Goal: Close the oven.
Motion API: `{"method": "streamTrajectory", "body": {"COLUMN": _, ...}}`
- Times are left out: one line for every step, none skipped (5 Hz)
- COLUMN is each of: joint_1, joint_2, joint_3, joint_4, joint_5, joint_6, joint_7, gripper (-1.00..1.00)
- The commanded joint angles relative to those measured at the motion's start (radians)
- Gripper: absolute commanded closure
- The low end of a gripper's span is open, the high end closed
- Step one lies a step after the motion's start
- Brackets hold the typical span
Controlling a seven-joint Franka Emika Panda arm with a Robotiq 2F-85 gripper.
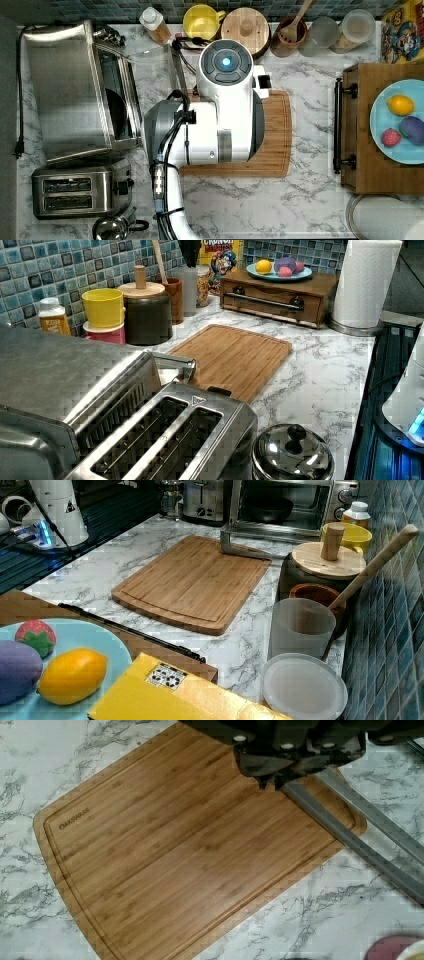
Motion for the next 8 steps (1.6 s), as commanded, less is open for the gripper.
{"method": "streamTrajectory", "body": {"joint_1": -0.072, "joint_2": 0.061, "joint_3": -0.033, "joint_4": -0.063, "joint_5": 0.302, "joint_6": 0.196, "joint_7": -0.453, "gripper": 1.0}}
{"method": "streamTrajectory", "body": {"joint_1": -0.116, "joint_2": 0.166, "joint_3": -0.044, "joint_4": -0.007, "joint_5": 0.442, "joint_6": 0.179, "joint_7": -0.678, "gripper": 1.0}}
{"method": "streamTrajectory", "body": {"joint_1": -0.123, "joint_2": 0.256, "joint_3": -0.043, "joint_4": 0.054, "joint_5": 0.509, "joint_6": 0.155, "joint_7": -0.895, "gripper": 1.0}}
{"method": "streamTrajectory", "body": {"joint_1": -0.113, "joint_2": 0.295, "joint_3": -0.001, "joint_4": 0.037, "joint_5": 0.53, "joint_6": 0.198, "joint_7": -1.067, "gripper": 1.0}}
{"method": "streamTrajectory", "body": {"joint_1": -0.12, "joint_2": 0.293, "joint_3": 0.045, "joint_4": -0.031, "joint_5": 0.624, "joint_6": 0.31, "joint_7": -1.21, "gripper": 1.0}}
{"method": "streamTrajectory", "body": {"joint_1": -0.167, "joint_2": 0.347, "joint_3": 0.082, "joint_4": -0.031, "joint_5": 0.795, "joint_6": 0.36, "joint_7": -1.295, "gripper": 1.0}}
{"method": "streamTrajectory", "body": {"joint_1": -0.202, "joint_2": 0.349, "joint_3": 0.114, "joint_4": -0.056, "joint_5": 0.928, "joint_6": 0.463, "joint_7": -1.383, "gripper": 1.0}}
{"method": "streamTrajectory", "body": {"joint_1": -0.194, "joint_2": 0.398, "joint_3": 0.115, "joint_4": -0.025, "joint_5": 0.965, "joint_6": 0.466, "joint_7": -1.427, "gripper": 1.0}}
